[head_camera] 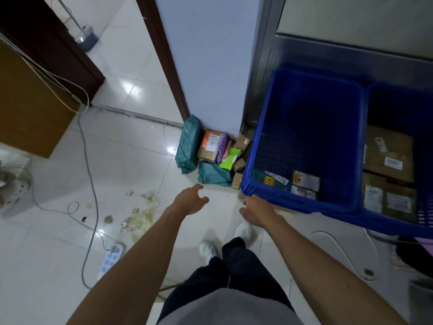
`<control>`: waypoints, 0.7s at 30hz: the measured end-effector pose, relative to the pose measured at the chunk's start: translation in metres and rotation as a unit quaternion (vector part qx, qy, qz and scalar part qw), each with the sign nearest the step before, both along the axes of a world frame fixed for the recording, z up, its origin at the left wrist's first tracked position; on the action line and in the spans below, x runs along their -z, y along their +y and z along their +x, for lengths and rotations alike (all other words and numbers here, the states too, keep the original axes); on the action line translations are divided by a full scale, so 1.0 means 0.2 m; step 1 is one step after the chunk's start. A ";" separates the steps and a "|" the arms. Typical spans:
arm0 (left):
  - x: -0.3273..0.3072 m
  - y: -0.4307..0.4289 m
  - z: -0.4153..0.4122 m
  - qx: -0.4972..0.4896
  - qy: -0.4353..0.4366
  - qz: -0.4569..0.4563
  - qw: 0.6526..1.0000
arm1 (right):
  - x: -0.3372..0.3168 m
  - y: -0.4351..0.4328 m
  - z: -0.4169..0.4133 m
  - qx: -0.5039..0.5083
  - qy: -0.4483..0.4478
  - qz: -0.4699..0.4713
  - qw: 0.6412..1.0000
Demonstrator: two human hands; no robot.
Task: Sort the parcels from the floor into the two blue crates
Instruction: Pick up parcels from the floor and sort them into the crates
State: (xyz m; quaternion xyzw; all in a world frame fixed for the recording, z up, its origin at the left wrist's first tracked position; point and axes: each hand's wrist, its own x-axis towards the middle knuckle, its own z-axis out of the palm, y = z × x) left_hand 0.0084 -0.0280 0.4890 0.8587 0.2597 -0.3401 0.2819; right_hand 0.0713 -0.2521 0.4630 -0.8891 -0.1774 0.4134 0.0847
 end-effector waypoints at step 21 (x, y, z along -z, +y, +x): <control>1.00 0.38 0.46 0.077 0.105 -0.040 0.991 | 0.91 0.51 0.27 0.126 0.145 -0.040 0.981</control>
